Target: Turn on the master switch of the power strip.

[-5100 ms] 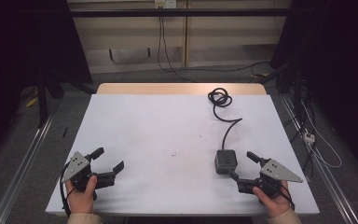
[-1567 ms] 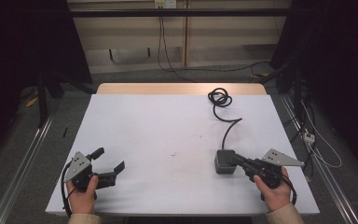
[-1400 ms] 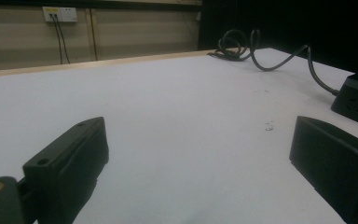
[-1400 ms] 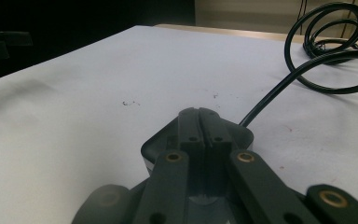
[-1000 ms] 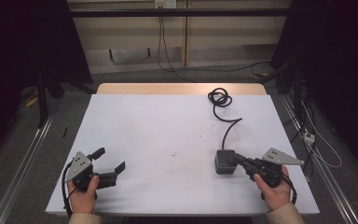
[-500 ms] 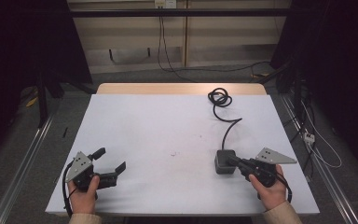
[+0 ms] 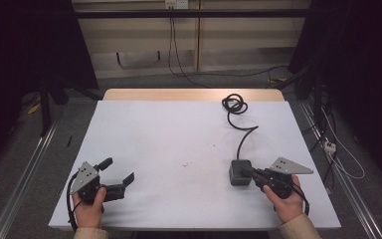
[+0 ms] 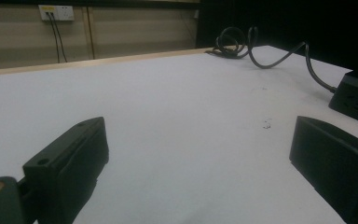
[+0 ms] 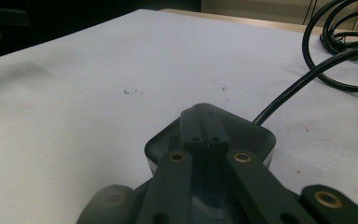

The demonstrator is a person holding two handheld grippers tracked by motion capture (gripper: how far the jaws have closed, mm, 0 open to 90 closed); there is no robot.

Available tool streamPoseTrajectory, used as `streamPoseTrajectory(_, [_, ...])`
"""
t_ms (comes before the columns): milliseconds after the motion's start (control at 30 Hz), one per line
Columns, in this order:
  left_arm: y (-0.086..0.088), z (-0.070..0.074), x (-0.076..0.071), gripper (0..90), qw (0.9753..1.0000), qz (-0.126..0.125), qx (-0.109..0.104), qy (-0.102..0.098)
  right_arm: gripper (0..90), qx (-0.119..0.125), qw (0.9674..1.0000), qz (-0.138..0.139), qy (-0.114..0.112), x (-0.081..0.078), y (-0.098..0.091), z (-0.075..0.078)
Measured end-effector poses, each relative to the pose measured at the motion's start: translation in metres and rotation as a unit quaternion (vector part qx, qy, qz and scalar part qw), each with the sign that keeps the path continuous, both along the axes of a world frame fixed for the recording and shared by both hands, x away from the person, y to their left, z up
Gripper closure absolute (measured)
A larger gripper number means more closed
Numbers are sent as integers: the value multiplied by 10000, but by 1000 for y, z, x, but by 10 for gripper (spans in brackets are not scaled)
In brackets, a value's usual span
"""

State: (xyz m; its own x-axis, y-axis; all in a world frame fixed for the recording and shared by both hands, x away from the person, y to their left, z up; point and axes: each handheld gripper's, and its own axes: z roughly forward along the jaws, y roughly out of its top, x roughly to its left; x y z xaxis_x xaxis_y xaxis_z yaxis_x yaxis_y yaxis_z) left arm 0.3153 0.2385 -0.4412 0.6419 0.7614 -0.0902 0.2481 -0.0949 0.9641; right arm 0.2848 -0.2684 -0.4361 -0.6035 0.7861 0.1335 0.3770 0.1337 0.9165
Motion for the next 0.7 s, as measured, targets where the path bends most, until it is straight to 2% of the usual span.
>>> streamPoseTrajectory(367, [0,0,0,43,10000,-11,4,1,900,-152,9998,-19,-98,-1,2,-1])
streamPoseTrajectory(700, [0,0,-1,43,10000,-7,1,5,900,-41,9999,-47,-91,0,1,-4])
